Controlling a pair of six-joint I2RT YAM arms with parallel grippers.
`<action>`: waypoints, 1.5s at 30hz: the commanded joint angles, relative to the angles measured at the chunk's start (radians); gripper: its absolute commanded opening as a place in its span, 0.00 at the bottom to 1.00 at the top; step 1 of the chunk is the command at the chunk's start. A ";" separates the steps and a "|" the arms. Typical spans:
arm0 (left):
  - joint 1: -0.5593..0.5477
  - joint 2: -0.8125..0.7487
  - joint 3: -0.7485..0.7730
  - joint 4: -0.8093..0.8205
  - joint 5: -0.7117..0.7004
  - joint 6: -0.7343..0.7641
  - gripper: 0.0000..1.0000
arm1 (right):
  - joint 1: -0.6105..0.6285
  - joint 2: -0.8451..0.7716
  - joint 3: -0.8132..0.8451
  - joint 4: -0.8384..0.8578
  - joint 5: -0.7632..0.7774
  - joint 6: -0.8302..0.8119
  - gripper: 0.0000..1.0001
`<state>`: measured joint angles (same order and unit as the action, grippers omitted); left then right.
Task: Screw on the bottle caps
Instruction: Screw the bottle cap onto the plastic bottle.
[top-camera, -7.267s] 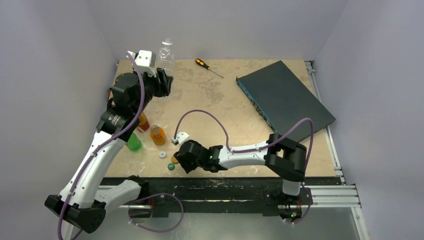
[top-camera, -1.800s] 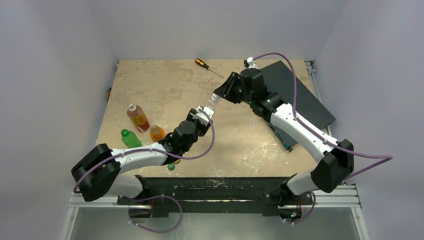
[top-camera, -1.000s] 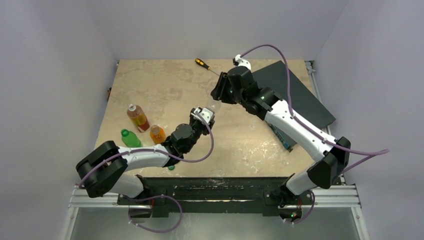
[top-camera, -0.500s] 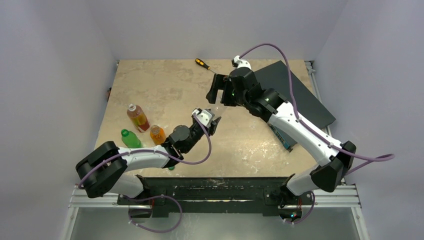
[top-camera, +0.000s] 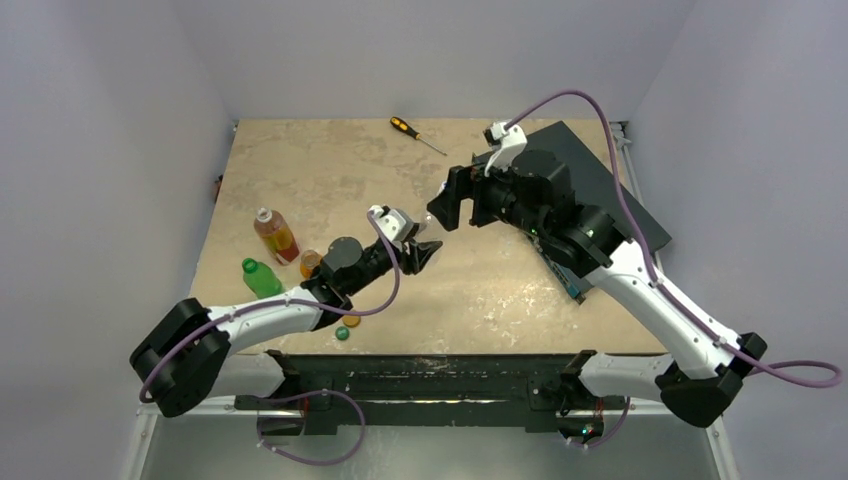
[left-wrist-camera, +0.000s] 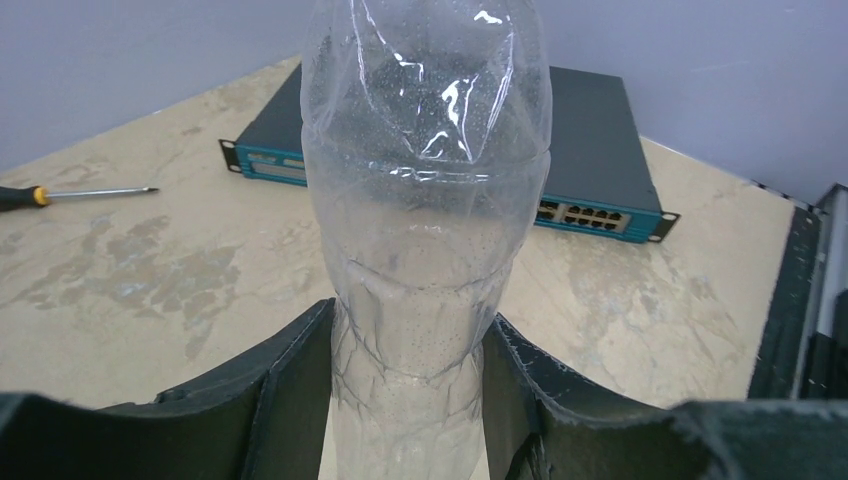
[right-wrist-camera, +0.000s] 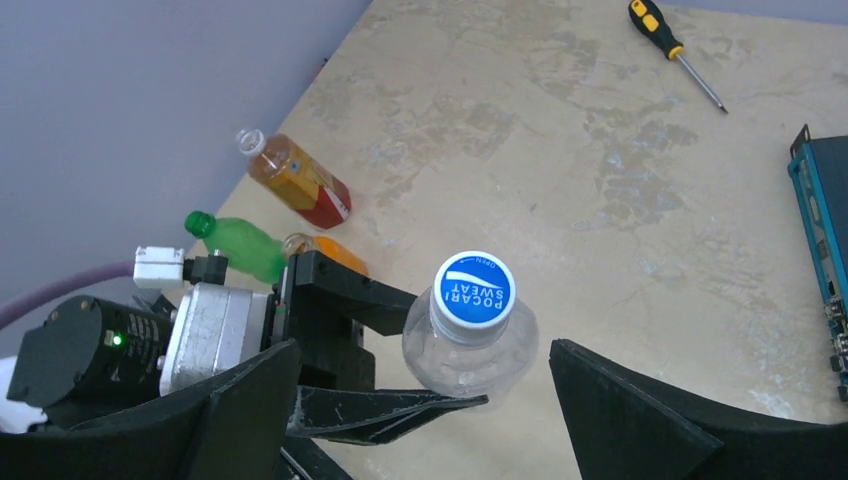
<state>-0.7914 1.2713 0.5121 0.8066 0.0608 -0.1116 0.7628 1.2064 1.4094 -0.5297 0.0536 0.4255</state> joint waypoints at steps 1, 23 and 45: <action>0.032 -0.087 0.021 -0.089 0.196 -0.076 0.00 | -0.022 -0.053 -0.029 0.047 -0.110 -0.151 0.99; 0.158 -0.216 0.086 -0.345 0.579 -0.145 0.00 | -0.280 -0.140 -0.220 0.365 -0.780 -0.198 0.76; 0.176 -0.222 0.093 -0.330 0.606 -0.163 0.00 | -0.284 -0.068 -0.277 0.483 -0.819 -0.097 0.54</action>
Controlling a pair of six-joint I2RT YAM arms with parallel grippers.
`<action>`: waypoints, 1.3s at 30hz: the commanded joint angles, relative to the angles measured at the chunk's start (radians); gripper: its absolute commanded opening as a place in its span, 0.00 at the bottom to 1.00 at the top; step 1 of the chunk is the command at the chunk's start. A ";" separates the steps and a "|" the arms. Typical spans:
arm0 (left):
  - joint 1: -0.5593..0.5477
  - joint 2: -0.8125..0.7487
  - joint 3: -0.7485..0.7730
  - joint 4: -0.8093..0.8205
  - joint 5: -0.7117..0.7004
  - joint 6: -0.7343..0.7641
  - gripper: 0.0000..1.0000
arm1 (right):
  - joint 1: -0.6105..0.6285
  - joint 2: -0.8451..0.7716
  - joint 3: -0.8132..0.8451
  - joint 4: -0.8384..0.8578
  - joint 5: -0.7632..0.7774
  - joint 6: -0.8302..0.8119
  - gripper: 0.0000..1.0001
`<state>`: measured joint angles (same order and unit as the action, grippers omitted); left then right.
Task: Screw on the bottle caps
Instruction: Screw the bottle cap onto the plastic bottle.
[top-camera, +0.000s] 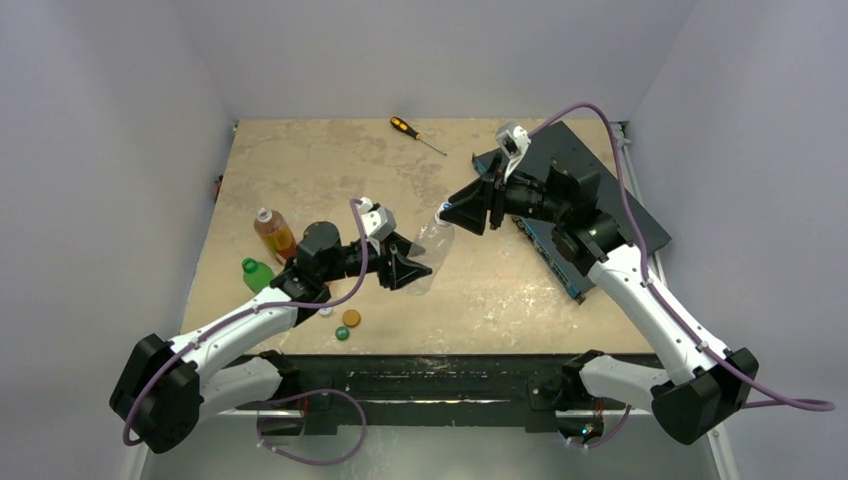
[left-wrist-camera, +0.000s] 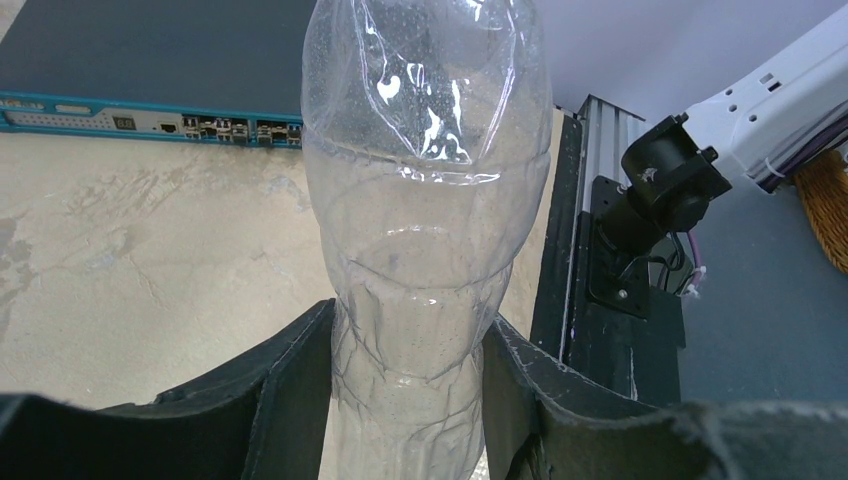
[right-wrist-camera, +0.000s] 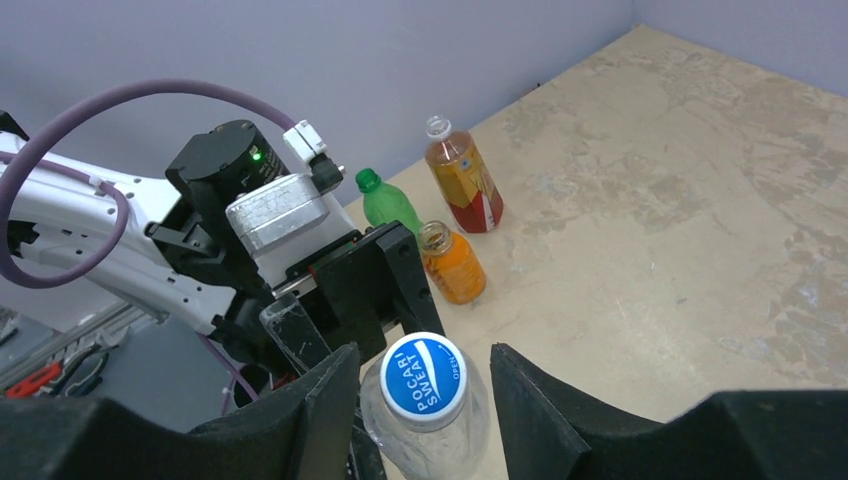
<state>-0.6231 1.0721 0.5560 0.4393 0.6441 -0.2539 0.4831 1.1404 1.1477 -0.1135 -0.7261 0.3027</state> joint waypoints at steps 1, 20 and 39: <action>0.008 -0.021 0.050 0.038 0.022 -0.021 0.00 | -0.004 0.000 -0.019 0.072 -0.045 0.031 0.53; 0.008 0.001 0.075 0.009 -0.059 0.000 0.00 | -0.003 0.005 -0.029 0.017 0.043 0.039 0.29; -0.183 0.140 0.150 0.158 -0.702 0.216 0.00 | 0.131 0.191 0.177 -0.285 0.625 0.235 0.23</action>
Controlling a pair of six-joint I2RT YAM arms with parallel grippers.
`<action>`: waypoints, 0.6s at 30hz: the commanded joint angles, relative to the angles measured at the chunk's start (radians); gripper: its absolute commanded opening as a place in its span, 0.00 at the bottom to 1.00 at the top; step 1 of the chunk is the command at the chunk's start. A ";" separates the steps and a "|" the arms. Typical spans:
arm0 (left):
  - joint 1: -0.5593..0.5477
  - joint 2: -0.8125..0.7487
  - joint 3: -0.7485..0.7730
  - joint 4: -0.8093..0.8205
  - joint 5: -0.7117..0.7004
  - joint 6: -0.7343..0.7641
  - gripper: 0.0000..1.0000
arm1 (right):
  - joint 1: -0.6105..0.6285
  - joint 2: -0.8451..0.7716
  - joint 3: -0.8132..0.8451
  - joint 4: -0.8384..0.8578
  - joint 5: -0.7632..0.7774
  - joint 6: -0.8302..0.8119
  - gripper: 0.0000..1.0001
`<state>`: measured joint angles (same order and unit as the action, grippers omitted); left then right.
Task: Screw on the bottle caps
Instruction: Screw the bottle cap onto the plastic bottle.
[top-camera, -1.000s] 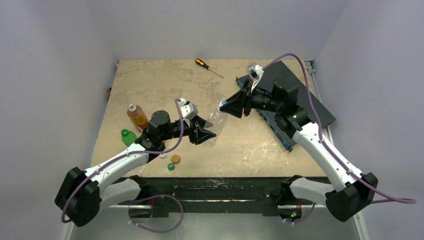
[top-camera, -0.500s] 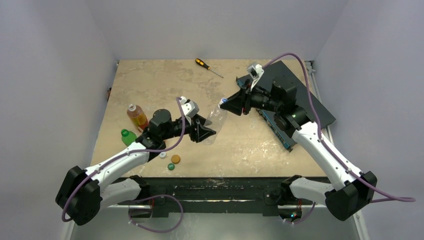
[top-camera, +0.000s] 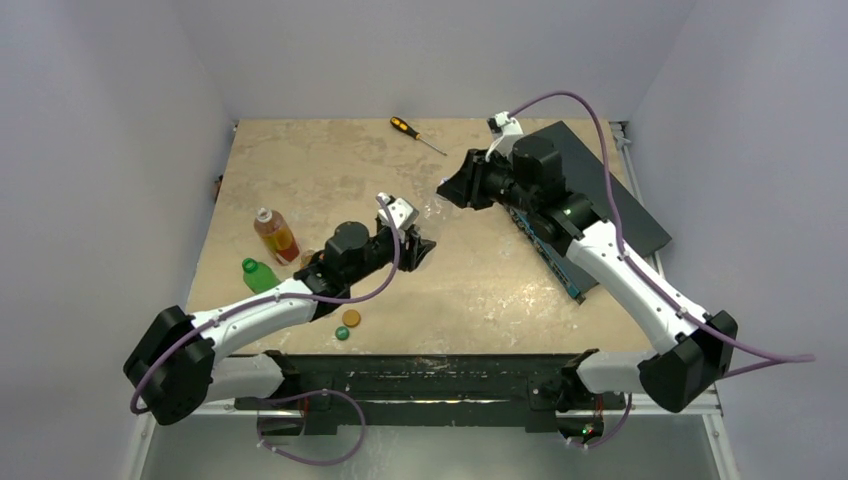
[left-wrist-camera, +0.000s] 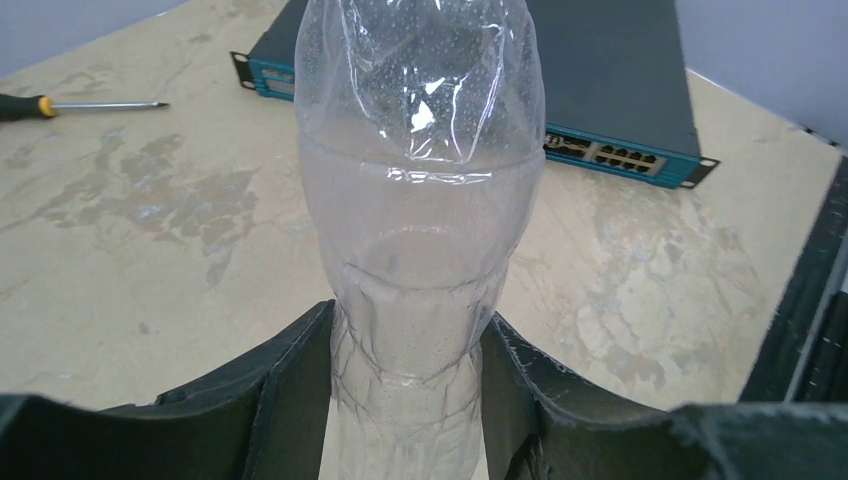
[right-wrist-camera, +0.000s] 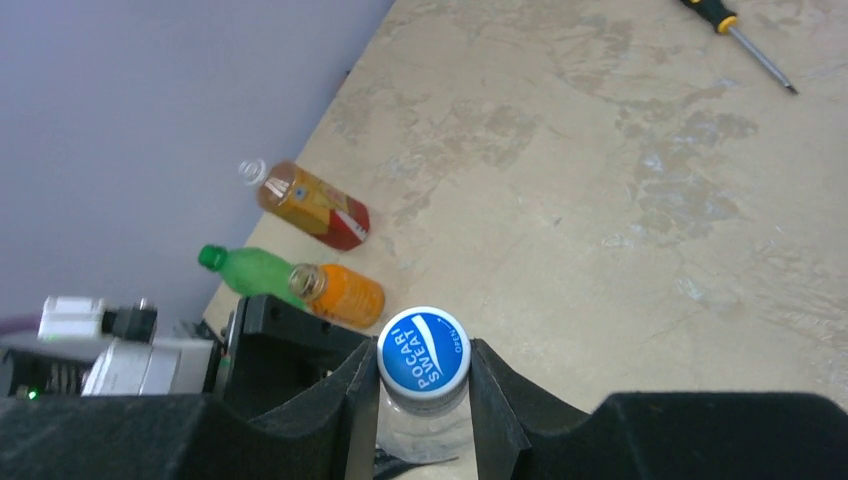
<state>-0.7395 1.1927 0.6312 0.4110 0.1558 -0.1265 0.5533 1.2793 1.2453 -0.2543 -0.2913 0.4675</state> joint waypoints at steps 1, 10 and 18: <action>-0.081 0.031 0.078 0.197 -0.246 0.099 0.00 | 0.077 0.068 0.102 -0.166 0.226 0.081 0.23; -0.113 0.092 0.068 0.265 -0.374 0.108 0.00 | 0.126 0.132 0.201 -0.255 0.404 0.140 0.36; -0.113 0.081 0.014 0.272 -0.364 0.071 0.00 | 0.126 0.085 0.207 -0.254 0.415 0.141 0.87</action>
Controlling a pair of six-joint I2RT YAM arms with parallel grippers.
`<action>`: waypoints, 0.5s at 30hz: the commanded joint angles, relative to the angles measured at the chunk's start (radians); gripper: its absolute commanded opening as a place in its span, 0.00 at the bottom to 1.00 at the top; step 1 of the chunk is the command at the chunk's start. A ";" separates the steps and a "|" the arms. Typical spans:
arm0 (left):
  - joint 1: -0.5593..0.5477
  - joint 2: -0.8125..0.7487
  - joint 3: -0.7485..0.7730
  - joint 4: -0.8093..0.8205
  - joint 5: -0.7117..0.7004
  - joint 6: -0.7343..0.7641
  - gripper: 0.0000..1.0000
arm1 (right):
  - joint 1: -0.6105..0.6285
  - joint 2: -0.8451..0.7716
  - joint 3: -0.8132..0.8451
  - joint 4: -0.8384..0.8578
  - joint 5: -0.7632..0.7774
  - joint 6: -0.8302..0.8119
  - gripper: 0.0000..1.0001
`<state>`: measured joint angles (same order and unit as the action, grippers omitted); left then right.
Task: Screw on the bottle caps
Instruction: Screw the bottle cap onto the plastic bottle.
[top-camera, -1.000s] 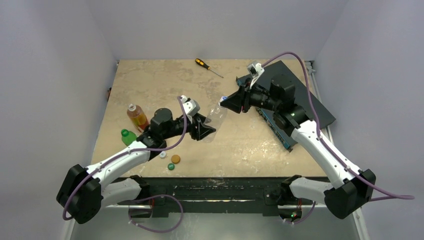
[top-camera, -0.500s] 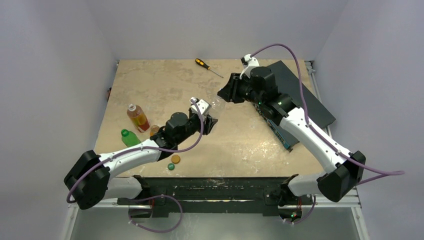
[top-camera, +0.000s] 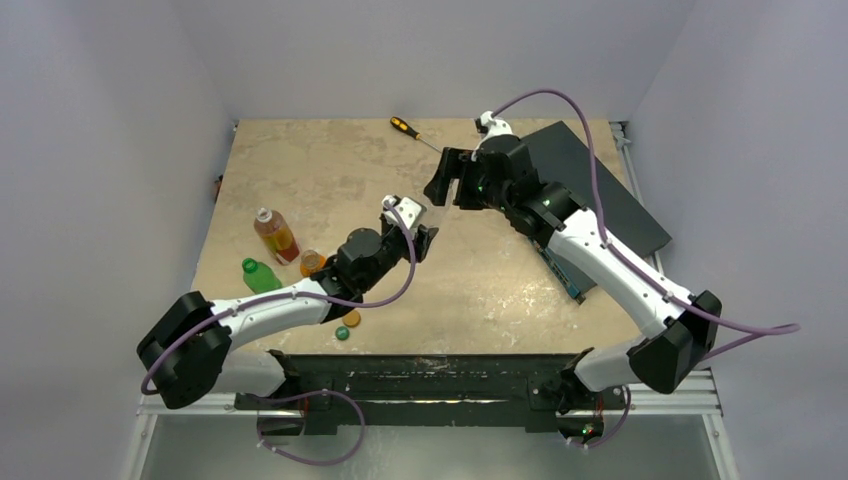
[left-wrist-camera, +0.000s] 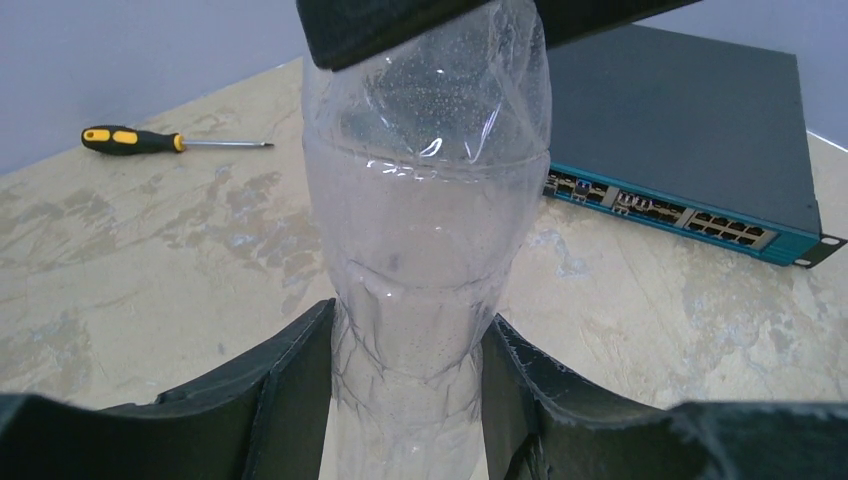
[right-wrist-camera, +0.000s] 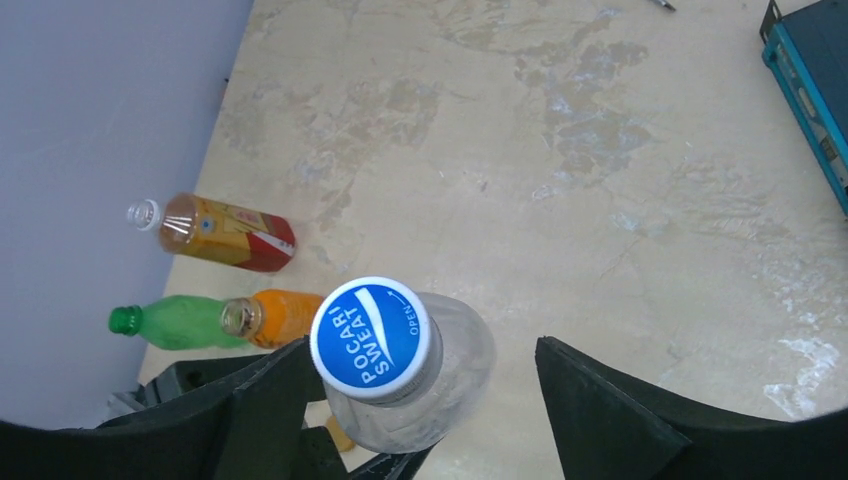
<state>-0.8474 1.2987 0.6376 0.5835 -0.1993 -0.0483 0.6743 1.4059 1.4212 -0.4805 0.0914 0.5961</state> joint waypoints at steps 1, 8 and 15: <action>-0.004 -0.032 -0.001 0.097 -0.006 -0.015 0.00 | 0.006 -0.055 0.026 -0.020 0.014 0.013 0.90; 0.101 -0.090 -0.045 0.040 0.246 -0.126 0.00 | -0.004 -0.197 -0.069 0.100 -0.104 -0.127 0.99; 0.241 -0.182 -0.041 -0.060 0.637 -0.178 0.00 | -0.190 -0.302 -0.201 0.254 -0.511 -0.218 0.99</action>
<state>-0.6533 1.1824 0.5907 0.5480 0.1680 -0.1761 0.5938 1.1320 1.2800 -0.3614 -0.1390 0.4538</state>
